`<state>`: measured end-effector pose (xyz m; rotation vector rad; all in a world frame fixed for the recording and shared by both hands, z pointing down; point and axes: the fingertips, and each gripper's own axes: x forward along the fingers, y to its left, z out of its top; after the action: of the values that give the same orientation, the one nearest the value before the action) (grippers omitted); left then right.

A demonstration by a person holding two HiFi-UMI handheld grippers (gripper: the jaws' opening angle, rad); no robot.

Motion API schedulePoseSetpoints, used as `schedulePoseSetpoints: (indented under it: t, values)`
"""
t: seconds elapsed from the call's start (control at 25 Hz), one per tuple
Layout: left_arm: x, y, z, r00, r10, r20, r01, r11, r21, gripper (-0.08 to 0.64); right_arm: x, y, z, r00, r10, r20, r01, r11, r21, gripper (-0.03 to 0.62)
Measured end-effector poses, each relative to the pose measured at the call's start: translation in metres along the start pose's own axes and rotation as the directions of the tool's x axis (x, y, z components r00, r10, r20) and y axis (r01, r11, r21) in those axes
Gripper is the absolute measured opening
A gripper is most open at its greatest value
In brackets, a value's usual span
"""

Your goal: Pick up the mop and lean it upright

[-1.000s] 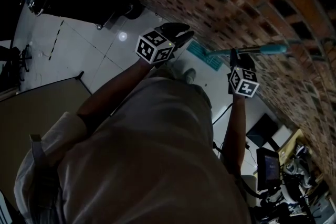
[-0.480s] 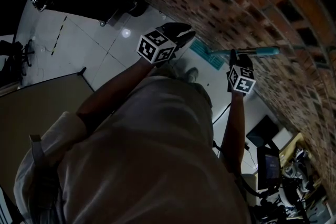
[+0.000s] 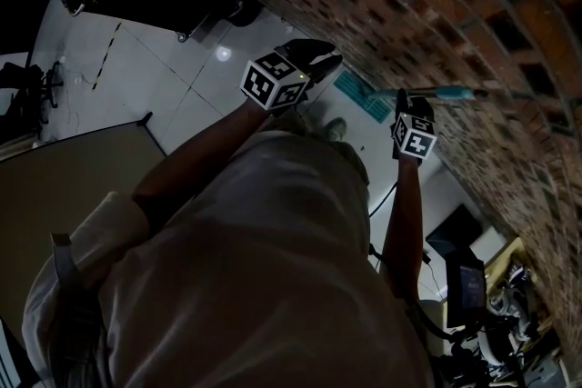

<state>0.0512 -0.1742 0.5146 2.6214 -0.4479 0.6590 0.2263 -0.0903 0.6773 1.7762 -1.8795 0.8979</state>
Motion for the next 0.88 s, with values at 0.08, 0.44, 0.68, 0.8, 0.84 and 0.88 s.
schedulePoseSetpoints:
  t: [0.08, 0.44, 0.68, 0.8, 0.84, 0.88]
  values:
    - [0.001, 0.002, 0.001, 1.000, 0.003, -0.001, -0.003, 1.000, 0.000, 0.118, 0.005, -0.001, -0.005, 1.000, -0.003, -0.011, 0.003, 1.000, -0.001, 0.112]
    - [0.004, 0.015, 0.004, 1.000, 0.021, -0.002, -0.021, 1.000, -0.004, 0.120, 0.029, -0.006, -0.020, 0.998, -0.002, -0.059, 0.000, 1.000, -0.021, 0.112]
    - [0.007, 0.014, 0.001, 1.000, 0.018, -0.016, -0.018, 1.000, 0.001, 0.124, 0.040, -0.008, -0.028, 0.996, -0.006, -0.089, 0.002, 0.999, -0.040, 0.112]
    - [0.007, 0.015, 0.000, 0.999, 0.024, -0.021, -0.024, 1.000, 0.001, 0.127, 0.046, -0.010, -0.037, 0.994, -0.008, -0.109, 0.004, 0.999, -0.037, 0.112]
    - [0.007, 0.016, 0.001, 0.999, 0.029, -0.020, -0.029, 1.000, 0.001, 0.127, 0.048, -0.010, -0.038, 0.994, -0.009, -0.112, 0.005, 0.999, -0.036, 0.112]
    - [0.006, 0.017, 0.001, 0.999, 0.033, -0.020, -0.033, 0.999, 0.001, 0.129, 0.049, -0.011, -0.039, 0.994, -0.010, -0.113, 0.006, 0.999, -0.035, 0.112]
